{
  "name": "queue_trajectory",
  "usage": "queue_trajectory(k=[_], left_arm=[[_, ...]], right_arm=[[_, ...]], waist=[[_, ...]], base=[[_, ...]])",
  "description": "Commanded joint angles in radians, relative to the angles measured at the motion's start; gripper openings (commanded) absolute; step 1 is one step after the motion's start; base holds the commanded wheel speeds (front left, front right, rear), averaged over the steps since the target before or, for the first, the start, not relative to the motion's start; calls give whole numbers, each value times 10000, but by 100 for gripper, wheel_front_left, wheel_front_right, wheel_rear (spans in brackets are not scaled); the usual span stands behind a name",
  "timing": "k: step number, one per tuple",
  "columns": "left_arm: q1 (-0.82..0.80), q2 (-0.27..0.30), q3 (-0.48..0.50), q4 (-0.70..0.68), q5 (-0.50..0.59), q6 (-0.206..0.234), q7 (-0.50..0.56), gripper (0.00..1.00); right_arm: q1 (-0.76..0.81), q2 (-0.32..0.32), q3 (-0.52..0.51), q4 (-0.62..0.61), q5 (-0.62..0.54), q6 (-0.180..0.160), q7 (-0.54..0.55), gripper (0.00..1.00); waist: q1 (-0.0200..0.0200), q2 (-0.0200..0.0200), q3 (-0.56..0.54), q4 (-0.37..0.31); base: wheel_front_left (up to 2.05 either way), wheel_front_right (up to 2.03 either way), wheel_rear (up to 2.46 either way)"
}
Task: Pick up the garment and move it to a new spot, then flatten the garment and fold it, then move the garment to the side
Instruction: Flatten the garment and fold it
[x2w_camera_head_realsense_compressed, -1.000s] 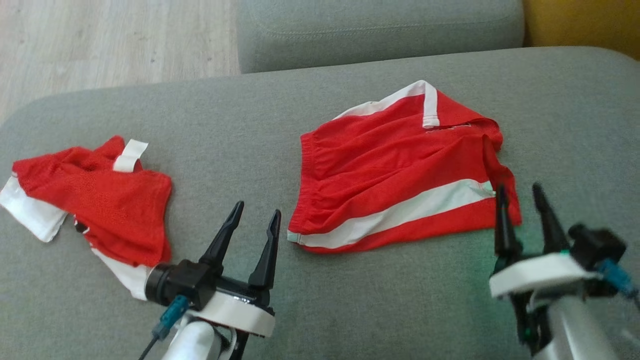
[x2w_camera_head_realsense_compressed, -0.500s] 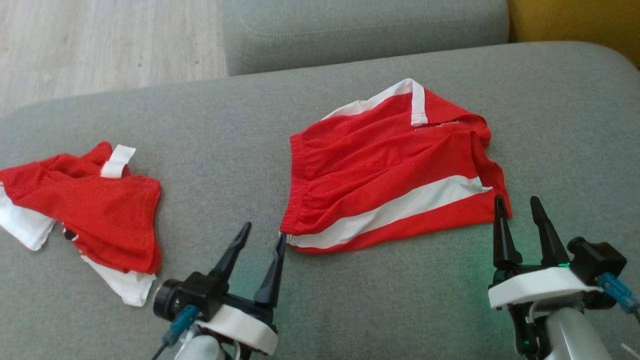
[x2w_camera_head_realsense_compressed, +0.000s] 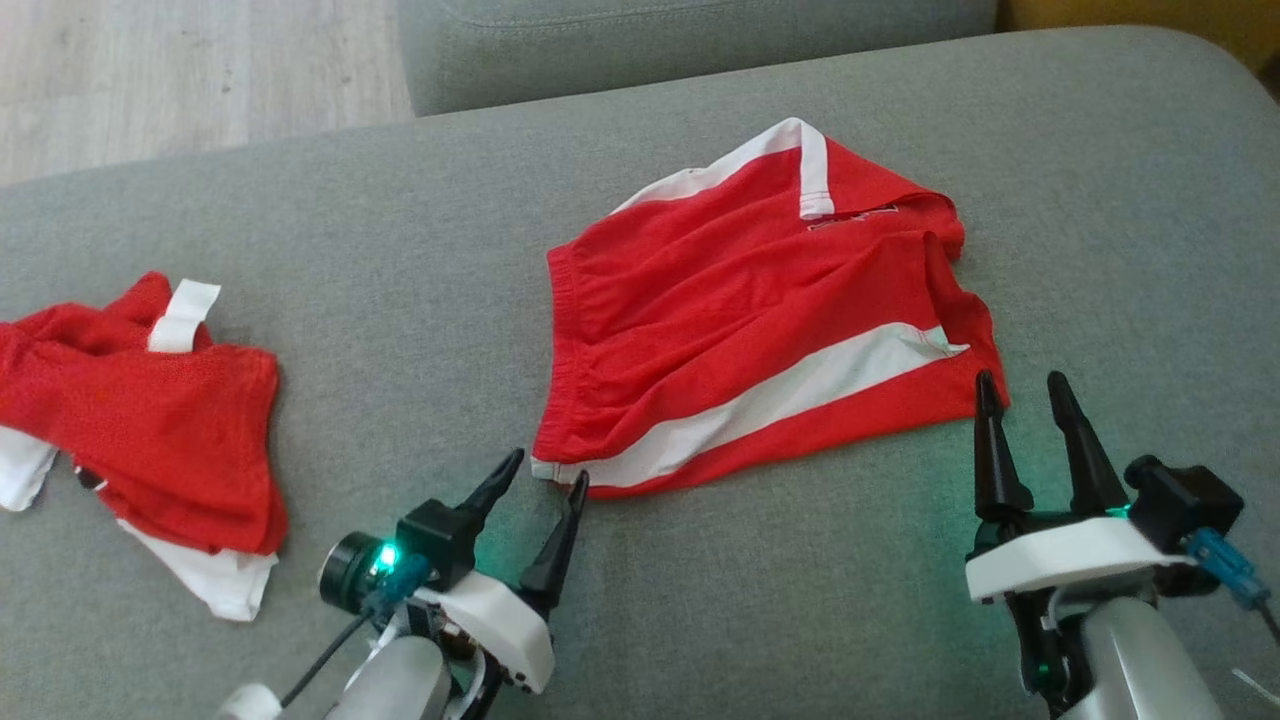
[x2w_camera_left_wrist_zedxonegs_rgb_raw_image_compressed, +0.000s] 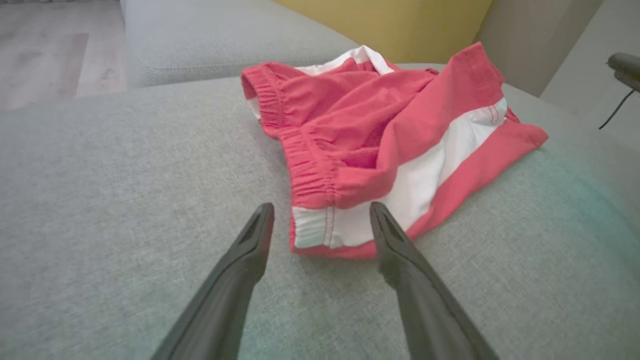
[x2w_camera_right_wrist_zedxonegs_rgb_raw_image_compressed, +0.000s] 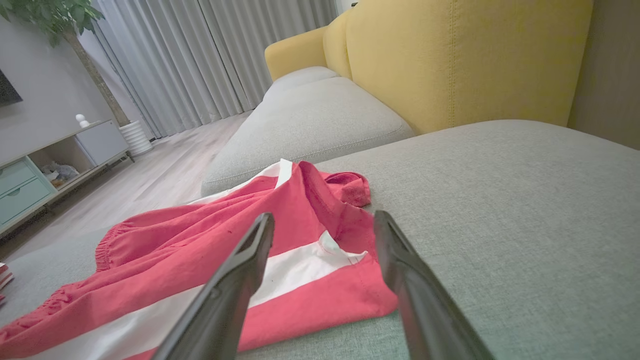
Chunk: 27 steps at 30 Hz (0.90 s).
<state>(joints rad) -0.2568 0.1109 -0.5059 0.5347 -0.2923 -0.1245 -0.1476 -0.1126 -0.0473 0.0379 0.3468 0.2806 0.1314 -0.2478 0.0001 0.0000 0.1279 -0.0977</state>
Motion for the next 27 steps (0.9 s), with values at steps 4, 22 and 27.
queue_trajectory(k=[4,22,27], left_arm=[[-648,176,44,-11,-301,-52,172,100],[-1164,403,-137,-573,-548,196,-839,0],[-1227,337,-284,-574,-506,197,-862,0]], right_arm=[[-464,-30,245,-347,39,-7,-128,100],[-2021,-30,-539,1126,-2204,-7,1546,100],[-2625,-30,-457,1857,-2639,-7,2228,100]], waist=[[-1,0,147,-113],[-1,0,486,440],[-1,0,585,594]], base=[[0,0,0],[0,0,0],[0,0,0]])
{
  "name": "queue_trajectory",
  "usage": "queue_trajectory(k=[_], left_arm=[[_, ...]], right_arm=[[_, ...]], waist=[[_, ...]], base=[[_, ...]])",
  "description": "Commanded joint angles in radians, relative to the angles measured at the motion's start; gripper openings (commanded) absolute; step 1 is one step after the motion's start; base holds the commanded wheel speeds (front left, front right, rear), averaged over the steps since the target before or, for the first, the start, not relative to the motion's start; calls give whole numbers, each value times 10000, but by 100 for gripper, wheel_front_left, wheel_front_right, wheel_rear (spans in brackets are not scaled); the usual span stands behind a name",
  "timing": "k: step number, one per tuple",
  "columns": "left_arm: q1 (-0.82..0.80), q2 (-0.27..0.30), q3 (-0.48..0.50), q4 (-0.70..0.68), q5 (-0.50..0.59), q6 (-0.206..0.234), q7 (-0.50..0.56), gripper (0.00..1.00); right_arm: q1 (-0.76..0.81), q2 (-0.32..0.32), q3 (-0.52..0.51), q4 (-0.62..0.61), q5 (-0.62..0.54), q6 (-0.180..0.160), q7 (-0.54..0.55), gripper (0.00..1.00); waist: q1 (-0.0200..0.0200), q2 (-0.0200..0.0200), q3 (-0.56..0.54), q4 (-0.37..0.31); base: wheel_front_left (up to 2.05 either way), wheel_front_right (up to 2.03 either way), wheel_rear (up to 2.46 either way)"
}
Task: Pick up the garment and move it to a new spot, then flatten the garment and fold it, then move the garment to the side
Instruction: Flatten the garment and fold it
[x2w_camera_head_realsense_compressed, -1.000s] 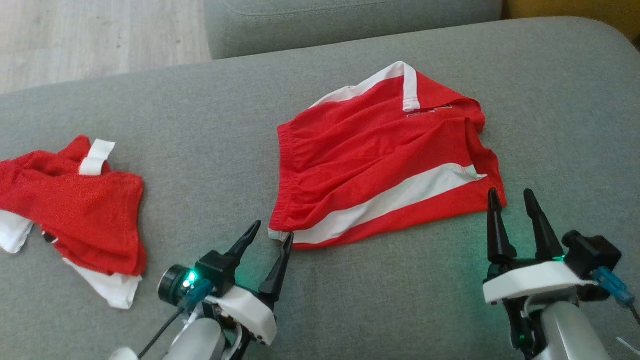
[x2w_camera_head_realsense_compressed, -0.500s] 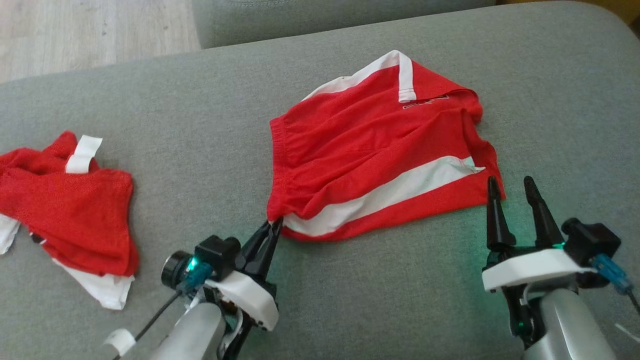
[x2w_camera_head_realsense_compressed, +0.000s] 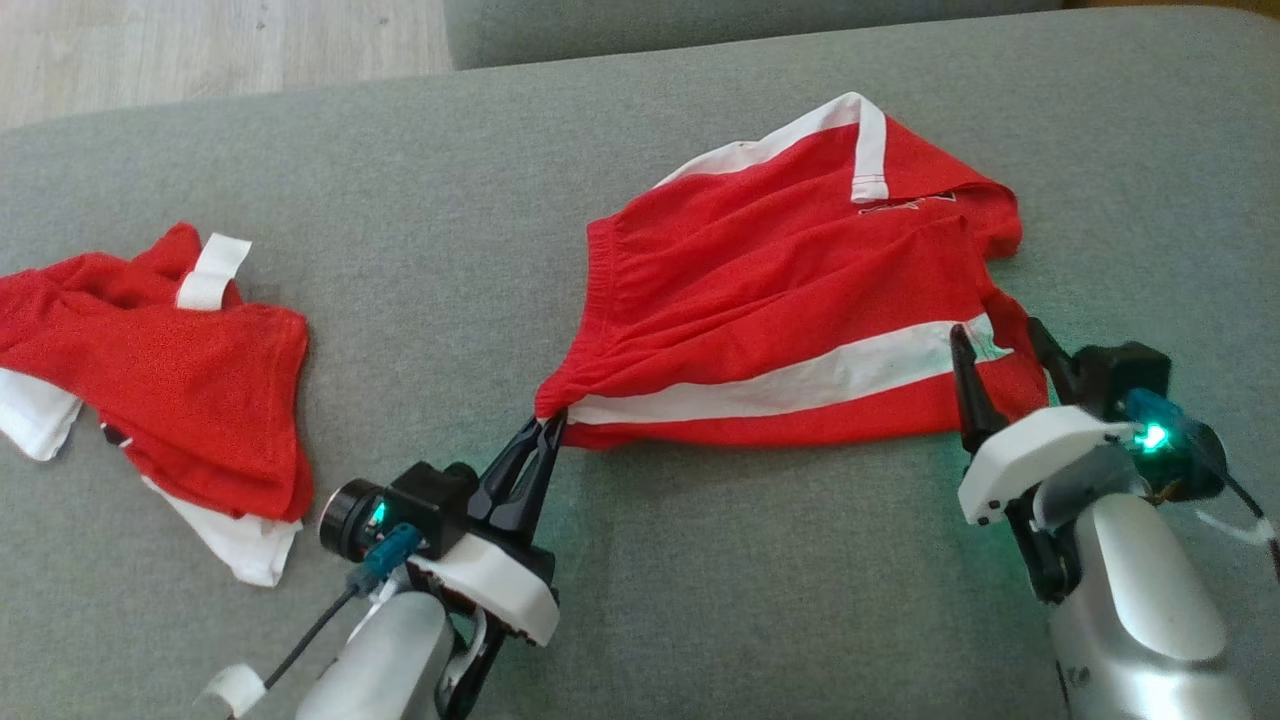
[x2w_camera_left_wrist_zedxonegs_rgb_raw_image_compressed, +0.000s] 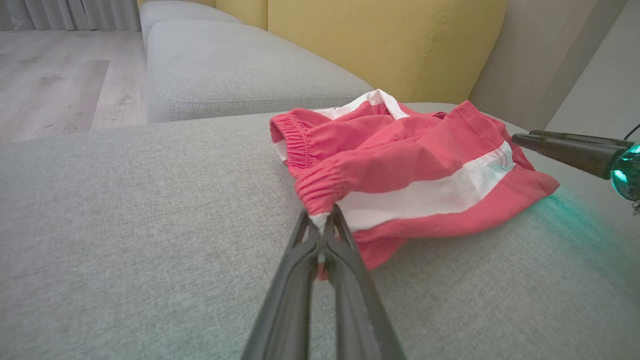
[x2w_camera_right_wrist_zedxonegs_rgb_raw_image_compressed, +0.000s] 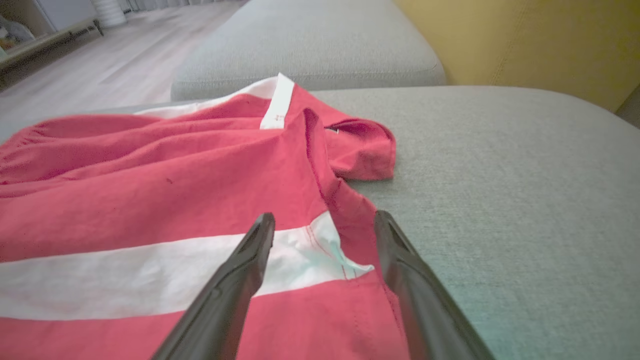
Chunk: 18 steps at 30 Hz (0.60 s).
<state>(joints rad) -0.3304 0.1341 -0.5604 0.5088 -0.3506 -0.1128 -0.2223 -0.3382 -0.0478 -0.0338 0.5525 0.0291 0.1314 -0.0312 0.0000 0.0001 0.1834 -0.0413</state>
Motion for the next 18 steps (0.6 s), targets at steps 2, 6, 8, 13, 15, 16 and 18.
queue_trajectory(k=[2,6,8,13,15,16,18], left_arm=[[-521,61,205,-305,79,77,-125,0],[-581,14,136,-285,71,69,-143,0],[-622,8,99,-272,67,61,-156,0],[-719,28,17,-229,74,47,-183,0],[-742,41,-8,-210,72,46,-188,0],[-750,45,-22,-203,71,46,-191,0],[-764,49,-44,-193,67,53,-196,0]], right_arm=[[-560,-24,267,58,-172,-7,283,100],[-798,-24,296,343,-278,-7,471,100],[-915,-28,338,487,-310,-7,526,100],[-1173,-141,420,881,-272,-7,606,100],[-1258,-163,386,1065,-242,-7,667,100],[-1293,-172,352,1146,-231,-7,686,100],[-1353,-173,310,1269,-206,-7,679,100]], waist=[[0,-1,65,64],[0,-1,110,103],[0,-1,139,113],[0,-1,174,137],[0,-1,168,148],[0,-1,168,158],[0,-1,171,172]], base=[[0,0,0],[0,0,0],[0,0,0],[0,0,0],[0,0,0],[0,0,0],[0,0,0]])
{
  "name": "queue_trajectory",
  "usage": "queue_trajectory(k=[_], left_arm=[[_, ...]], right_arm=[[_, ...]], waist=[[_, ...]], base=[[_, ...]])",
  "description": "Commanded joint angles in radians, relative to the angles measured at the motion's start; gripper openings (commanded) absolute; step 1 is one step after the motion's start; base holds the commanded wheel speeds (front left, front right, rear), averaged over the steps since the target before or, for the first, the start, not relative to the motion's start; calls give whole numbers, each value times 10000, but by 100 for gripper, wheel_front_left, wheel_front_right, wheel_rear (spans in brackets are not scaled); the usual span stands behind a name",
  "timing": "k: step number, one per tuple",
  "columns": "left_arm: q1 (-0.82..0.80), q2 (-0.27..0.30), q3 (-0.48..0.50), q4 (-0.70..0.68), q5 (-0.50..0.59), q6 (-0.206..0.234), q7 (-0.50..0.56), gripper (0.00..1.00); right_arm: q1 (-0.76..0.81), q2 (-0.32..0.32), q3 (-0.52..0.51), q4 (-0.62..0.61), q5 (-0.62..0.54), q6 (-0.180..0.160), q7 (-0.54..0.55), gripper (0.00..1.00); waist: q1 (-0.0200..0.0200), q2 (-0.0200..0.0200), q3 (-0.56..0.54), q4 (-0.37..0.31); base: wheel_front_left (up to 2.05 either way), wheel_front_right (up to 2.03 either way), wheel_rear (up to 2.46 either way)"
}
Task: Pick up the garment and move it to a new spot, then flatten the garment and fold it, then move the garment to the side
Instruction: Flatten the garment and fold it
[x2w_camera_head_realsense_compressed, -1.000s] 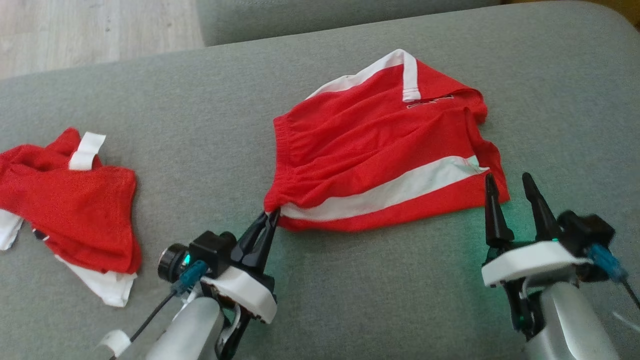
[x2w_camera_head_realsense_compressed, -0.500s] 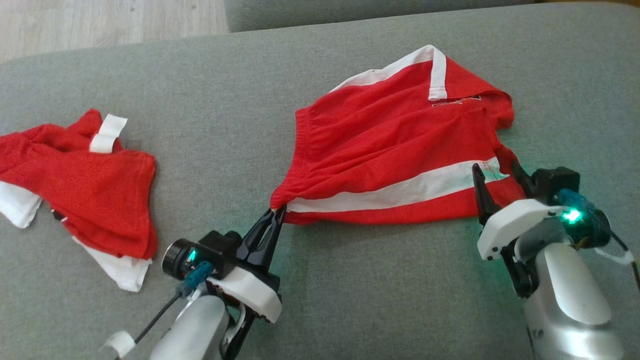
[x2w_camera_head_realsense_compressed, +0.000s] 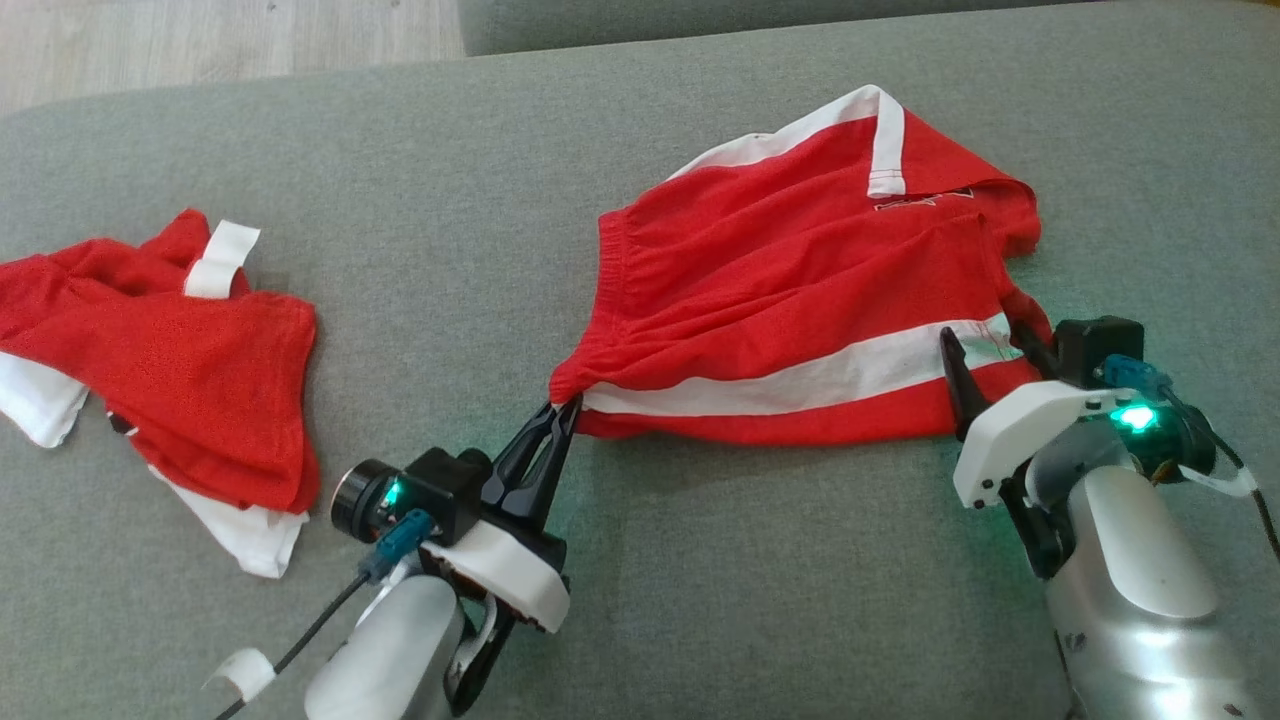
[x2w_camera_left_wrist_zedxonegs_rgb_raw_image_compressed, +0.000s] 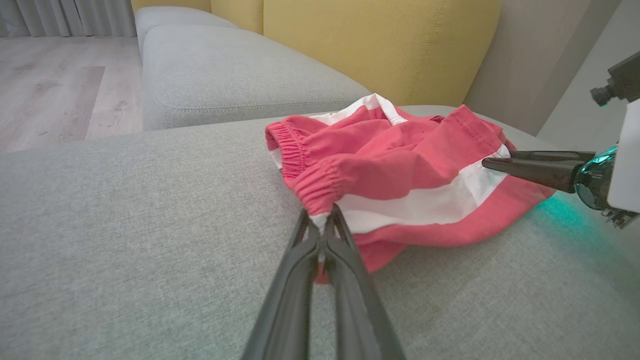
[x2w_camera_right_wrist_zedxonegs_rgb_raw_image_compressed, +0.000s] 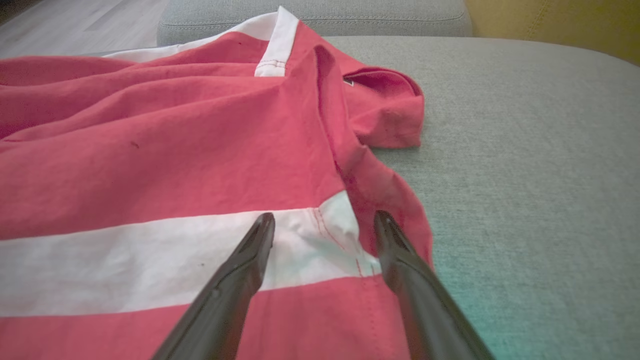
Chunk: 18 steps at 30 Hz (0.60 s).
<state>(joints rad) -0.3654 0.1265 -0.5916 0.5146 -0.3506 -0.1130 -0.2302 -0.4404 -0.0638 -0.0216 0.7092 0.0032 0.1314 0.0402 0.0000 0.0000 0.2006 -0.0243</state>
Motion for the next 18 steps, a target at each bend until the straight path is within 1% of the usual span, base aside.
queue_trajectory(k=[1,3,4,5,6,13,18], left_arm=[[-418,128,261,-247,62,60,-121,0],[-423,137,241,-241,52,64,-125,0],[-426,143,230,-237,47,63,-127,0],[-430,149,218,-234,43,63,-128,0],[-434,154,207,-230,38,64,-129,0],[-391,230,188,-177,-28,106,-144,0],[-232,331,244,-141,-128,173,-164,0]], right_arm=[[-356,-13,179,-242,61,-7,-52,100],[-400,-10,202,-130,84,-7,-82,100],[-422,-9,229,-76,100,-7,-94,91],[-444,-10,260,-24,118,-7,-107,49],[-466,-16,284,22,141,-7,-122,0],[-501,-83,495,94,273,-7,-398,0],[-184,-126,685,-376,492,-7,-658,0]], waist=[[0,0,-1,3],[0,0,4,7],[0,0,7,9],[0,0,9,12],[0,0,12,14],[0,0,-111,-64],[0,0,-401,-258]], base=[[0,0,0],[0,0,0],[0,0,0],[0,0,0],[0,0,0],[0,0,0],[0,0,0]])
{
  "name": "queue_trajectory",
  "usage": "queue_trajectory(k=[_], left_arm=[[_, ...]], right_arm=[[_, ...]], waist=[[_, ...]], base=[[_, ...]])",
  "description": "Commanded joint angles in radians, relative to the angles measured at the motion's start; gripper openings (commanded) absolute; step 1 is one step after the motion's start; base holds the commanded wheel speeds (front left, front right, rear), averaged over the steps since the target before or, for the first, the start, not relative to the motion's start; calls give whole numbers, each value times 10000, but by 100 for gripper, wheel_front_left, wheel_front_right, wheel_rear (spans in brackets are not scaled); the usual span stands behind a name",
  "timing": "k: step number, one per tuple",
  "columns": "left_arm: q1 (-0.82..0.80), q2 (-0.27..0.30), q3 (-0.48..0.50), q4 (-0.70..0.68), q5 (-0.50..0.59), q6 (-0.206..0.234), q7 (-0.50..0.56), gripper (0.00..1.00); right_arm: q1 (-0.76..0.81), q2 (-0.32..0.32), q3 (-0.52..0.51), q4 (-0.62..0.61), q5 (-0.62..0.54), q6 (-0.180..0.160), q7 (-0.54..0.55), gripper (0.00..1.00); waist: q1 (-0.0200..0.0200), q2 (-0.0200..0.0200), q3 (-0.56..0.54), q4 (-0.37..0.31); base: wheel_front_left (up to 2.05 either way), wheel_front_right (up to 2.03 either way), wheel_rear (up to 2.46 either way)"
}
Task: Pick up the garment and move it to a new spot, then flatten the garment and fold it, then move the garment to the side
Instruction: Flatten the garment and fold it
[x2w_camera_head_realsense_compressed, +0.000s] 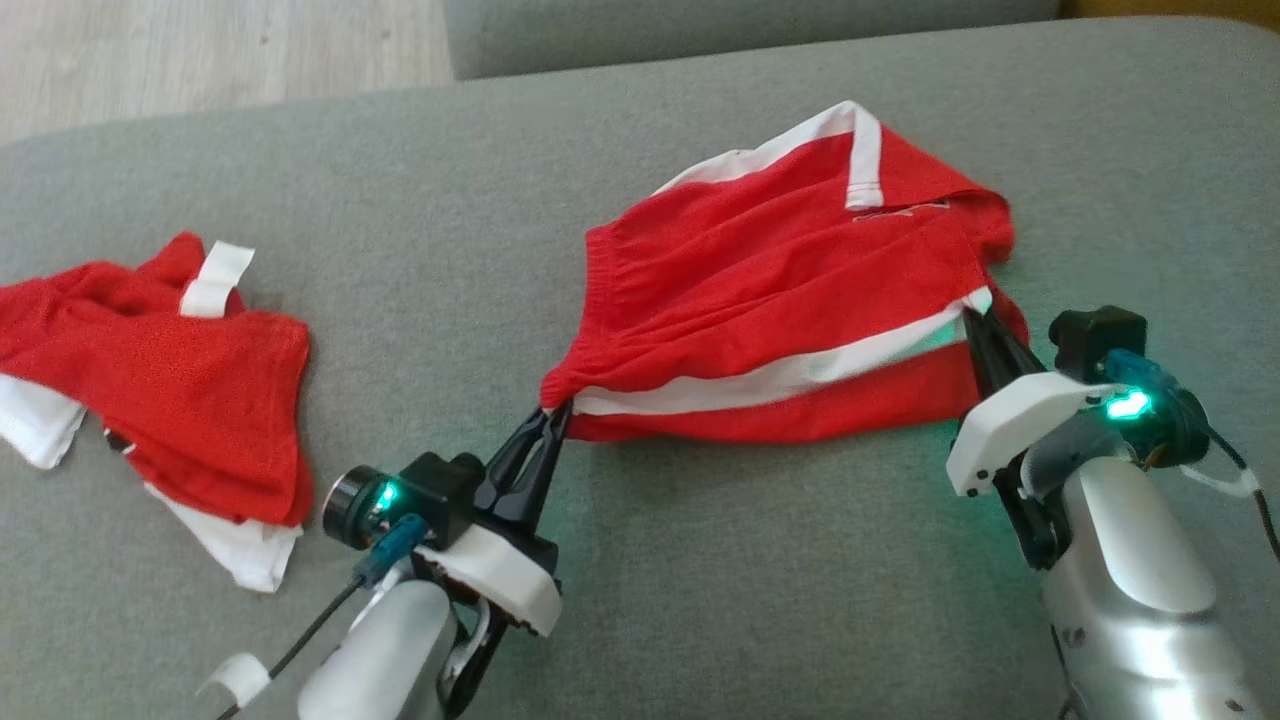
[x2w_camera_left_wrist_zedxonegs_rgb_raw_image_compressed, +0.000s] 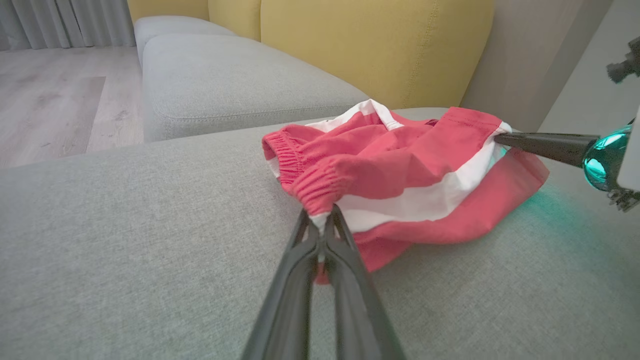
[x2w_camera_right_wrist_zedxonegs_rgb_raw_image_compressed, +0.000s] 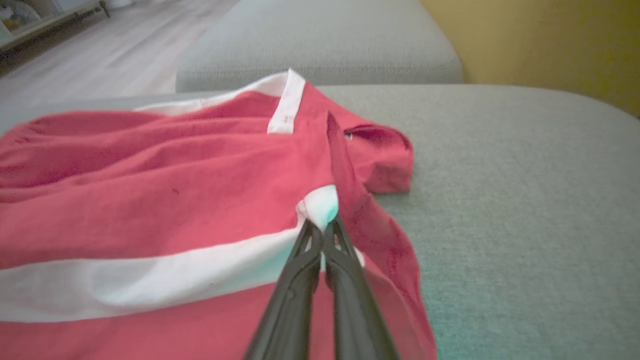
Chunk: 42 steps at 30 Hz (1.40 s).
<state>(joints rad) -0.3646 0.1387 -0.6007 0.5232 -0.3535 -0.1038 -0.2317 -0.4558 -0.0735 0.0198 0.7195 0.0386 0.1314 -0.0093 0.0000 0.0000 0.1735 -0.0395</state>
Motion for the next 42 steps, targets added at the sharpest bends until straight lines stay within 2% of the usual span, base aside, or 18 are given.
queue_trajectory(k=[1,6,13,14,16,19,24,31,35,42], left_arm=[[-200,242,361,-236,-123,103,-155,0],[-42,478,480,-433,-164,217,-186,0],[-388,1008,674,-1467,-96,336,58,0],[-388,1008,674,-1467,-96,336,58,0],[-812,1256,867,-2093,-200,320,452,0],[-1407,1495,1020,-2675,-304,249,961,0],[-2548,1841,1144,-3375,-331,126,1734,0],[-3457,1985,1297,-3595,-292,159,2048,0],[-3217,2004,1292,-3794,-427,229,2137,0],[-1943,2405,1152,-4967,-852,313,2842,0]], right_arm=[[66,-23,329,-661,256,-7,-206,0],[631,-112,646,-2104,1049,-7,-261,0],[864,-843,984,-4748,2210,-7,73,0],[864,-843,984,-4748,2210,-7,73,0],[644,-1079,847,-5619,2700,-7,170,0],[248,-1334,854,-6179,2920,-7,195,0],[-687,-1459,702,-6432,3147,-7,-67,0],[-1398,-1493,374,-5960,3018,-7,-361,0],[-1024,-1522,336,-5961,2913,-7,-171,0],[225,-1409,-62,-6876,2945,-7,434,0]], waist=[[0,0,-201,-164],[0,0,-596,-460],[0,0,-1178,-694],[0,0,-1178,-694],[0,0,-1435,-679],[0,0,-1687,-660],[0,0,-1942,-622],[0,0,-2235,-509],[0,0,-2360,-453],[0,0,-2373,-437]], base=[[0,0,0],[0,0,0],[0,0,0],[0,0,0],[0,0,0],[0,0,0],[0,0,0],[0,0,0],[0,0,0],[0,0,0]])
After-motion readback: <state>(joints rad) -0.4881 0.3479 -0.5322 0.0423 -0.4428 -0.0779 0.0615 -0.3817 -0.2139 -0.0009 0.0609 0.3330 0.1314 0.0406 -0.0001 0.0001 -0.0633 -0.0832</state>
